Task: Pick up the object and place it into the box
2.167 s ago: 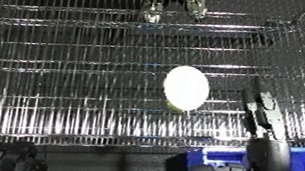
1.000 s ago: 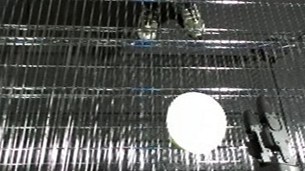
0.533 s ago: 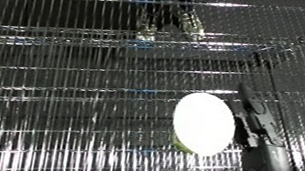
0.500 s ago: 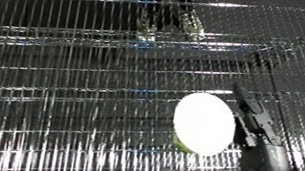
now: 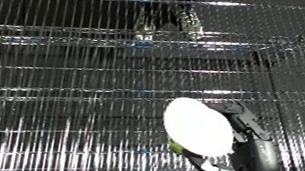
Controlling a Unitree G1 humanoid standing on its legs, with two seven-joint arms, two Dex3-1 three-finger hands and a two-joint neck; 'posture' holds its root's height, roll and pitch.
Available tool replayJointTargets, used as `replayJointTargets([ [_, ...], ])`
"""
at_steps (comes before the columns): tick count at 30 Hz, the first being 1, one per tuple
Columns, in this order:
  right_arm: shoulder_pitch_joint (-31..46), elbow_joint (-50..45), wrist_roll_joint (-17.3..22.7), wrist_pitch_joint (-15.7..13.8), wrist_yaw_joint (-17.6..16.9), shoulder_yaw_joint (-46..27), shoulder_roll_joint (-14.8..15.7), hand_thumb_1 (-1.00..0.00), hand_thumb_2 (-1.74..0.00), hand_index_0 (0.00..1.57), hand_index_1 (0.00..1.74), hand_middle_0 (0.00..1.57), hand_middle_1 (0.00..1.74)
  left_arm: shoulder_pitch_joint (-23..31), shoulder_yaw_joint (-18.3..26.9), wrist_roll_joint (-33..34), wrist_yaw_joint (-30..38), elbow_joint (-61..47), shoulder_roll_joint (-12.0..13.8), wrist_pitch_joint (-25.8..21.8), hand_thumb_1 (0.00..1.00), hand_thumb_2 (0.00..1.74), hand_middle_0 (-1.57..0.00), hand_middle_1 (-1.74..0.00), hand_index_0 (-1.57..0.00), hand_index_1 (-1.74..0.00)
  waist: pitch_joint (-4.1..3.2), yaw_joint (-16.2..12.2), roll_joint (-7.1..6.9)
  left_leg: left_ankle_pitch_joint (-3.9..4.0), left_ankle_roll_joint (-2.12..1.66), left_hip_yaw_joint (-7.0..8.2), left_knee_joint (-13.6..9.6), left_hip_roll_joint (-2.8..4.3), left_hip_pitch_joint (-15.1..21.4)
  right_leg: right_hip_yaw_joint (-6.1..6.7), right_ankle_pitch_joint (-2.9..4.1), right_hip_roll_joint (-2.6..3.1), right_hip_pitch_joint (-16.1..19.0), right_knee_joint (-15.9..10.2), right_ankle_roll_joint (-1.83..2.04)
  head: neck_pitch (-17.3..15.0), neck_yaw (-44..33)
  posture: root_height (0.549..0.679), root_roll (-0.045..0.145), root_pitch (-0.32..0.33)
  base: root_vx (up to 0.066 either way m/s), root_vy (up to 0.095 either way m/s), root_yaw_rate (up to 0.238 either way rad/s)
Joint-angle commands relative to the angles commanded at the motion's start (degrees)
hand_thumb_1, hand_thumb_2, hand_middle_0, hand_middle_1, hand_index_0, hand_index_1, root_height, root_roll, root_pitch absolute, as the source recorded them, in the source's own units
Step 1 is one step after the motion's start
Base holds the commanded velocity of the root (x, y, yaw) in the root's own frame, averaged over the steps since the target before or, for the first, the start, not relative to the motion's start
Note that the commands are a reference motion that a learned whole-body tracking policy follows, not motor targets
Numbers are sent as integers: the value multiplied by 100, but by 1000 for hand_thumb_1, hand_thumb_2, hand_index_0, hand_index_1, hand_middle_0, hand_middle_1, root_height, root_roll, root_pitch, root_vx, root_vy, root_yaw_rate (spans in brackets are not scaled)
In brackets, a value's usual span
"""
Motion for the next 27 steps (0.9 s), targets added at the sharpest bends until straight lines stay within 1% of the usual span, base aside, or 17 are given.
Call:
replayJointTargets([
  [4, 95, -21, -57, 3, -35, -27, 22, -950, -1653, 1492, 1653, 1492, 1653, 28, 30, 33, -15, 25, -9, -41, 1000, 1740, -1570, -1740, -1570, -1740, 0, -33, -26, 33, -4, 1, -118, 32, 102, 8, 48, 22, 63, -80, 13, 27, 42, 572, 24, 266, -35, -10, -35],
  [7, 250, -119, -128, -79, -101, -74, 38, -950, -1653, 1492, 1653, 1492, 1653, 106, 68, 59, -35, 13, -19, -109, 1000, 1740, -1570, -1740, -1570, -1740, 0, -76, -46, 88, -23, 4, -295, 63, 244, 15, 106, 45, 155, -181, 39, 34, 22, 577, 22, 263, -47, -2, -77],
  [11, 574, -380, -269, -287, -226, -230, 84, -950, -1653, 1492, 1653, 1492, 1653, 223, 124, 127, -45, 15, -53, -240, 1000, 1740, -1570, -1740, -1570, -1740, 0, -176, -92, 204, -77, 17, -659, 117, 533, 47, 227, 85, 365, -420, 106, 16, -31, 588, 22, 255, -62, 5, -136],
  [14, 903, -691, -333, -437, -339, -408, 135, -950, -1653, 1492, 1653, 1492, 1653, 324, 190, 189, -50, 14, -73, -317, 1000, 1740, -1570, -1740, -1570, -1740, 0, -274, -152, 286, -129, 29, -974, 162, 827, 82, 326, 108, 621, -700, 158, -41, -29, 597, 23, 245, -60, -8, -185],
  [17, 1293, -1021, -354, -581, -425, -620, 209, -950, -1653, 1492, 1653, 1492, 1653, 447, 292, 241, -80, 6, -78, -348, 1000, 1740, -1570, -1740, -1570, -1740, 0, -390, -221, 337, -174, 42, -1246, 205, 1142, 120, 426, 120, 927, -1018, 195, -136, -22, 606, 25, 229, -48, -16, -208],
  [20, 1707, -1318, -372, -733, -502, -842, 295, -950, -1653, 1492, 1653, 1492, 1653, 577, 421, 270, -135, -13, -68, -325, 1000, 1740, -1570, -1740, -1570, -1740, 0, -517, -287, 361, -207, 61, -1463, 241, 1455, 161, 516, 124, 1248, -1317, 217, -254, 73, 614, 29, 207, -41, -19, -205],
  [22, 1953, -1475, -405, -815, -575, -980, 343, -950, -1653, 1492, 1653, 1492, 1653, 657, 511, 272, -175, -37, -51, -284, 1000, 1740, -1570, -1740, -1570, -1740, 0, -599, -323, 366, -222, 83, -1573, 258, 1644, 184, 568, 128, 1448, -1488, 226, -329, 149, 619, 31, 193, -42, -24, -189],
  [24, 2189, -1601, -419, -892, -667, -1116, 378, -950, -1653, 1492, 1653, 1492, 1653, 738, 599, 256, -206, -71, -22, -231, 1000, 1740, -1570, -1740, -1570, -1740, 0, -677, -355, 359, -230, 110, -1660, 275, 1823, 206, 617, 131, 1640, -1646, 232, -394, 337, 624, 34, 178, -43, -33, -183],
  [27, 2513, -1715, -344, -1015, -795, -1313, 414, -950, -1653, 1492, 1653, 1492, 1653, 865, 721, 212, -247, -127, 22, -149, 1000, 1740, -1570, -1740, -1570, -1740, 0, -774, -381, 351, -231, 146, -1797, 302, 2081, 248, 670, 143, 1903, -1860, 240, -486, 676, 630, 36, 158, -35, -33, -174],
])
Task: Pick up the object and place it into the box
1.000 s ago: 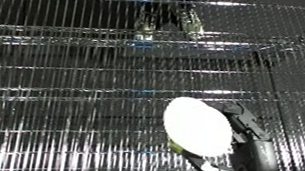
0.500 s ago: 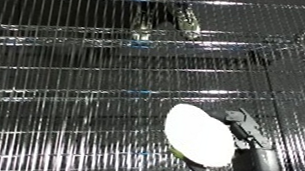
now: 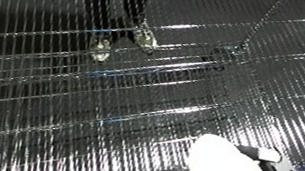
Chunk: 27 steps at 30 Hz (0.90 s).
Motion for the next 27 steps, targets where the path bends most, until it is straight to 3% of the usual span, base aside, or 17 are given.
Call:
replayJointTargets([
  [7, 648, -86, 294, -191, -280, -404, 70, -950, -1653, 1492, 1653, 1492, 1653, 216, 193, -57, -34, -53, 8, 76, 1000, 1740, -1570, -1740, -1570, -1740, 0, -237, 14, 56, -19, 139, -434, 64, 571, 97, 84, 45, 541, -501, 26, -239, 649, 641, 44, 121, -32, 6, -181],
  [11, 979, 31, 505, -245, -440, -621, 69, -950, -1653, 1492, 1653, 1492, 1653, 318, 219, -71, -47, -43, -7, 65, 1000, 1740, -1570, -1740, -1570, -1740, 0, -386, 47, 60, -35, 228, -614, 100, 857, 180, 122, 40, 780, -718, 45, -357, 1145, 646, 51, 103, -16, 36, -150],
  [13, 1097, 117, 628, -243, -526, -723, 30, -950, -1653, 1492, 1653, 1492, 1653, 340, 229, -101, -60, -39, -15, 57, 1000, 1740, -1570, -1740, -1570, -1740, -2, -464, 69, 61, -45, 282, -698, 112, 984, 218, 137, 30, 874, -822, 45, -579, 1436, 648, 55, 97, -21, 62, -151],
  [16, 1259, 297, 841, -290, -563, -868, -56, -950, -1653, 1492, 1653, 1492, 1653, 338, 204, -172, -28, -22, -75, 3, 1000, 1740, -1570, -1740, -1570, -1740, -13, -602, 137, 61, -57, 364, -800, 108, 1170, 283, 150, 26, 995, -944, 31, -1244, 1780, 651, 65, 88, -5, 131, -190],
  [20, 1488, 602, 1106, -479, -460, -1008, -120, -950, -1653, 1492, 1653, 1492, 1653, 325, 93, -218, 58, 55, -195, -110, 1000, 1740, -1570, -1740, -1570, -1740, -31, -767, 234, 57, -67, 430, -851, 92, 1387, 385, 135, 27, 1151, -1017, 9, -1828, 2022, 653, 76, 70, 55, 134, -170],
  [25, 1665, 939, 1292, -702, -390, -1123, -157, -950, -1653, 1492, 1653, 1492, 1653, 317, -40, -237, 140, 80, -313, -187, 1000, 1740, -1570, -1740, -1570, -1740, -26, -875, 331, 26, -60, 497, -938, 51, 1568, 482, 93, 41, 1266, -1078, -9, -1945, 2198, 655, 83, 61, 32, 74, -83],
  [27, 1678, 1007, 1337, -732, -414, -1143, -189, -850, -1479, 1334, 1479, 1334, 1479, 304, -76, -258, 162, 92, -336, -203, 1000, 1740, -1570, -1740, -1570, -1740, -22, -897, 365, 13, -53, 517, -969, 28, 1602, 507, 82, 52, 1278, -1095, -19, -1928, 2246, 655, 86, 60, 2, 49, -31],
])
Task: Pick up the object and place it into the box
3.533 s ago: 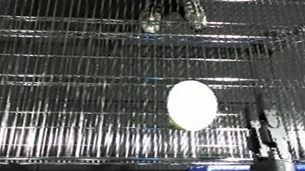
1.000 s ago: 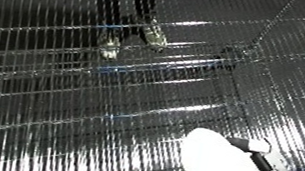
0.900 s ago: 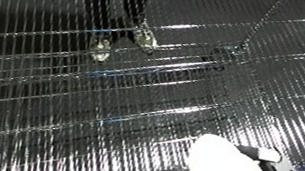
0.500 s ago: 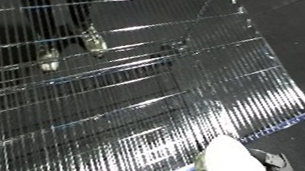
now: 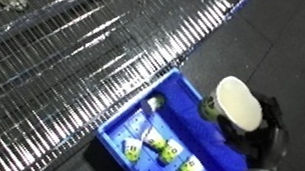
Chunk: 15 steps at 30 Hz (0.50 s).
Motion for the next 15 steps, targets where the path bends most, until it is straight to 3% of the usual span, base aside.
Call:
replayJointTargets([
  [15, -3, 118, 66, -12, 48, -39, -107, -100, -174, 157, 174, 157, 174, -30, -84, -143, 20, 121, -105, -86, 1000, 1740, -1570, -1740, -1570, -1740, 21, -58, 164, 55, -9, -9, -127, -91, 86, 70, -47, 38, -36, 35, -48, 82, 49, 654, 98, 62, 3, 24, 19],
])
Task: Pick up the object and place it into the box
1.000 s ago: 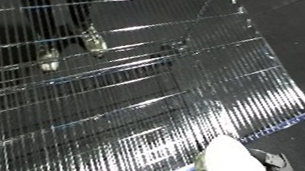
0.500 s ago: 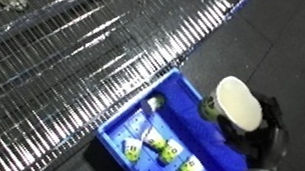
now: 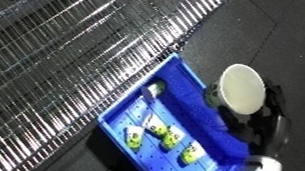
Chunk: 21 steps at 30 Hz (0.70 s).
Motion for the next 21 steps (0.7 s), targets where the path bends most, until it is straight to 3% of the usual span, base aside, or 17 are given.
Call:
replayJointTargets([
  [2, 6, -5, -20, 5, -24, 2, 3, 0, 0, 0, 0, 0, 0, -1, -10, -2, 4, 7, -12, -5, 1000, 1740, -1570, -1740, -1570, -1740, 0, -2, 6, 12, -2, -8, -6, -6, -4, 1, -4, 5, -13, 12, -5, 5, -15, 654, 99, 63, 8, 5, 24],
  [15, 81, -278, -297, 134, 250, 99, 31, 0, 0, 0, 0, 0, 0, 65, -9, -68, 9, -42, -39, 20, 1000, 1740, -1570, -1740, -1570, -1740, -11, 53, -28, 112, -25, -73, 31, -7, -17, -29, -50, 8, 9, 77, -42, 2, -513, 653, 101, 56, 18, 6, 34],
  [21, 21, -673, -453, 196, 639, 304, 135, 0, 0, 0, 0, 0, 0, 117, -53, -82, 70, -107, -34, 62, 1000, 1740, -1570, -1740, -1570, -1740, -47, 171, -102, 116, -24, -159, 97, -6, -51, -86, -106, -19, 51, 149, -66, 53, -1285, 652, 99, 46, 24, -17, 106],
])
